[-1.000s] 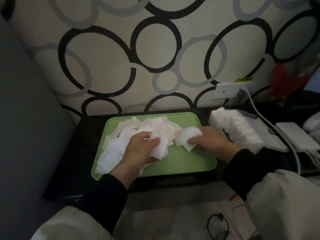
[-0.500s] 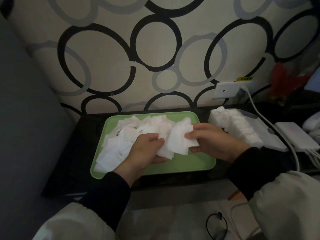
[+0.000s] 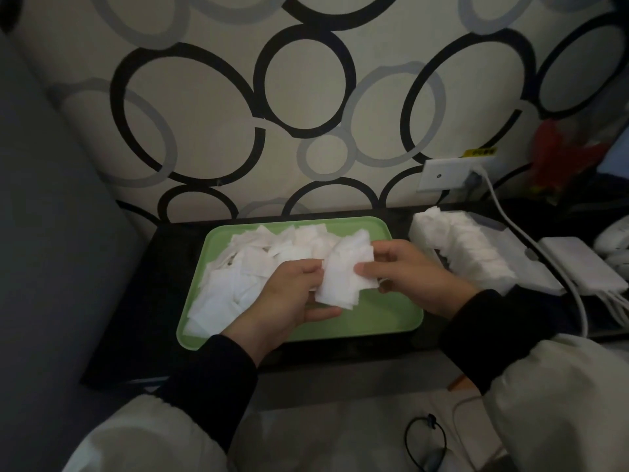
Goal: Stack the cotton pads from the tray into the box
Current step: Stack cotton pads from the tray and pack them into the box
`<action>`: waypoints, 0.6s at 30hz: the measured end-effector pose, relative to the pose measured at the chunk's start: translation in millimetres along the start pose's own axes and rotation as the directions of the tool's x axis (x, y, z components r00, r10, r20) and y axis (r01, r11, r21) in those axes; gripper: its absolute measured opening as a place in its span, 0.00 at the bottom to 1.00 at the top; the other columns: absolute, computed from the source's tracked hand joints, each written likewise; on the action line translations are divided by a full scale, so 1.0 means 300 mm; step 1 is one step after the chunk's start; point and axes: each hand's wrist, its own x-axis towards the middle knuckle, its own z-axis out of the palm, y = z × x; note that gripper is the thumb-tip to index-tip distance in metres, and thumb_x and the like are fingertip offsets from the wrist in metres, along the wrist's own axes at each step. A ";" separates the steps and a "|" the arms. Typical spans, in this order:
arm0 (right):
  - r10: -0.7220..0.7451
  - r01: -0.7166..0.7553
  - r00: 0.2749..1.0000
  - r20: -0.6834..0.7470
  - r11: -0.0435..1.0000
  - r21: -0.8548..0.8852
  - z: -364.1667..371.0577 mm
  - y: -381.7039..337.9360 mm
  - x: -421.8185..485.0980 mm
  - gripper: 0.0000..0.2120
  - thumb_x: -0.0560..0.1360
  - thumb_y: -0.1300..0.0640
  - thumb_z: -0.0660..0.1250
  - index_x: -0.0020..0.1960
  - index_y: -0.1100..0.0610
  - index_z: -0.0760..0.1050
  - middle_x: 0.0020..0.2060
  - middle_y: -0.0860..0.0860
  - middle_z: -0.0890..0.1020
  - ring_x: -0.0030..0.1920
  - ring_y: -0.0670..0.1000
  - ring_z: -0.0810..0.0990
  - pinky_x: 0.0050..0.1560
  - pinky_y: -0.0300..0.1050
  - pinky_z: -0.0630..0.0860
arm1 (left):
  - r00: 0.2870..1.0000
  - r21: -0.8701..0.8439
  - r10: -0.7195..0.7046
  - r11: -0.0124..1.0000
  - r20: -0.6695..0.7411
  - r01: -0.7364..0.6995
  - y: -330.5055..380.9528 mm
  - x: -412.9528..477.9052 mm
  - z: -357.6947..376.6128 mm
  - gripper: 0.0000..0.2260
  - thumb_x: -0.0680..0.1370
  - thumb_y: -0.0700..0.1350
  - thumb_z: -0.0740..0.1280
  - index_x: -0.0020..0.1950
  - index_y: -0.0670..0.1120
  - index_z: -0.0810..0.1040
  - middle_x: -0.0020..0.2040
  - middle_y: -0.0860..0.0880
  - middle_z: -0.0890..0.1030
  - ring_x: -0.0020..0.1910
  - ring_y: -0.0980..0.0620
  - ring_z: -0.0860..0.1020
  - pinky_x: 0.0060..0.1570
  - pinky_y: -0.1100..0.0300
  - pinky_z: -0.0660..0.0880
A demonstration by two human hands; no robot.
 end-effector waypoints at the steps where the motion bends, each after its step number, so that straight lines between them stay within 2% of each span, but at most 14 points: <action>1: -0.023 0.022 1.000 -0.011 0.999 -0.039 0.003 -0.005 -0.002 0.08 0.76 0.62 0.70 0.55 0.59 0.81 0.41 0.50 0.84 0.38 0.46 0.78 0.35 0.39 0.71 | 1.000 -0.010 -0.003 1.000 -0.005 0.003 0.001 -0.001 -0.001 0.11 0.84 0.39 0.60 0.58 0.42 0.81 0.57 0.42 0.84 0.52 0.43 0.84 0.42 0.52 0.83; 4: -0.103 0.099 0.994 -0.036 0.989 -0.108 0.006 -0.014 -0.001 0.08 0.76 0.64 0.70 0.55 0.62 0.81 0.41 0.53 0.85 0.36 0.42 0.79 0.33 0.34 0.71 | 1.000 -0.072 -0.019 0.997 -0.005 0.019 0.004 0.000 -0.006 0.10 0.84 0.45 0.61 0.58 0.45 0.80 0.56 0.43 0.84 0.53 0.42 0.84 0.46 0.48 0.83; 6: -0.140 0.133 0.989 -0.043 0.981 -0.138 0.008 -0.015 0.000 0.08 0.75 0.65 0.71 0.54 0.64 0.82 0.41 0.53 0.85 0.35 0.41 0.79 0.33 0.31 0.71 | 1.000 -0.051 -0.014 0.999 0.020 0.015 0.002 0.001 -0.010 0.11 0.83 0.49 0.63 0.60 0.44 0.80 0.56 0.44 0.85 0.53 0.44 0.84 0.48 0.49 0.83; 9: -0.137 0.129 0.990 -0.035 0.977 -0.168 0.009 -0.010 0.001 0.08 0.75 0.64 0.71 0.54 0.62 0.82 0.40 0.50 0.85 0.35 0.41 0.79 0.34 0.30 0.71 | 0.999 0.047 0.026 0.999 0.030 -0.027 -0.011 0.007 -0.012 0.09 0.80 0.40 0.68 0.59 0.42 0.80 0.53 0.45 0.86 0.51 0.49 0.85 0.46 0.55 0.83; 11: -0.106 0.099 0.994 -0.041 0.985 -0.140 0.009 -0.010 0.001 0.05 0.78 0.60 0.69 0.51 0.60 0.82 0.37 0.46 0.84 0.35 0.42 0.79 0.34 0.33 0.71 | 0.999 0.062 0.035 0.997 0.021 -0.036 -0.020 0.013 -0.012 0.08 0.79 0.36 0.68 0.58 0.42 0.80 0.52 0.44 0.86 0.50 0.49 0.85 0.44 0.57 0.83; 13: -0.081 0.069 0.993 -0.087 0.989 -0.131 0.006 -0.009 0.004 0.07 0.80 0.55 0.66 0.49 0.57 0.82 0.37 0.46 0.83 0.38 0.45 0.78 0.36 0.38 0.72 | 0.999 0.058 0.041 0.997 0.016 -0.042 -0.021 0.016 -0.014 0.08 0.79 0.34 0.68 0.55 0.44 0.80 0.51 0.44 0.86 0.48 0.50 0.85 0.43 0.58 0.82; 15: -0.065 0.051 0.983 -0.174 0.995 -0.087 0.003 -0.007 0.010 0.09 0.80 0.53 0.65 0.50 0.57 0.82 0.41 0.50 0.83 0.41 0.49 0.79 0.37 0.42 0.73 | 0.999 0.057 0.047 0.997 0.012 -0.048 -0.022 0.019 -0.017 0.08 0.79 0.34 0.67 0.53 0.45 0.81 0.50 0.44 0.86 0.48 0.50 0.85 0.42 0.59 0.82; 18: -0.036 0.067 0.966 -0.256 0.992 0.111 0.001 -0.017 0.014 0.09 0.80 0.57 0.66 0.54 0.62 0.80 0.45 0.56 0.83 0.45 0.54 0.79 0.40 0.45 0.73 | 0.999 0.080 0.047 0.996 -0.023 -0.045 -0.033 0.028 -0.024 0.07 0.80 0.35 0.67 0.55 0.43 0.81 0.52 0.43 0.85 0.51 0.48 0.84 0.43 0.59 0.82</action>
